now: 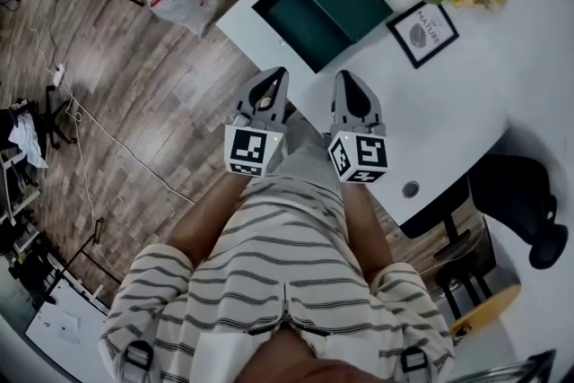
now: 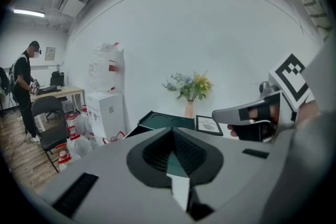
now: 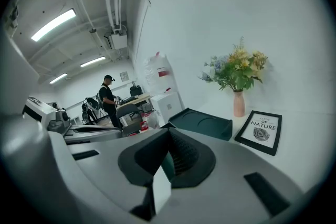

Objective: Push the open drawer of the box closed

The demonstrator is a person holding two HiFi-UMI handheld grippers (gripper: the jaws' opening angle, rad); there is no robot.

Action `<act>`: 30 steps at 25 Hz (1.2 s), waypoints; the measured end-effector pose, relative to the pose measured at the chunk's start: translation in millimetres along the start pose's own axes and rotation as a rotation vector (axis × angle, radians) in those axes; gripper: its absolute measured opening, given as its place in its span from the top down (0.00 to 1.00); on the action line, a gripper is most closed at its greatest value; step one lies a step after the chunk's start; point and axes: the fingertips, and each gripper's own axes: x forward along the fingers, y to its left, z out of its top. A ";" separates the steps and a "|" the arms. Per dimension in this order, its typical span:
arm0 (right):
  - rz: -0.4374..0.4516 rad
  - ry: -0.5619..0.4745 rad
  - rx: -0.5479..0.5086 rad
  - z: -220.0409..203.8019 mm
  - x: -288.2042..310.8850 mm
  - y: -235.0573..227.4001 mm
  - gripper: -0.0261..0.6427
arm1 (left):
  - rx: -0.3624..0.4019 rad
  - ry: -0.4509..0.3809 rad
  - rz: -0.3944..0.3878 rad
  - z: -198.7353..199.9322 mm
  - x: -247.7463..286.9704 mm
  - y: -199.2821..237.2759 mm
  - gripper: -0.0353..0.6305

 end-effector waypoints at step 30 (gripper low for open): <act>-0.253 0.161 0.168 -42.2 75.4 -90.1 0.86 | -0.016 0.098 -0.116 -40.0 67.7 30.2 0.95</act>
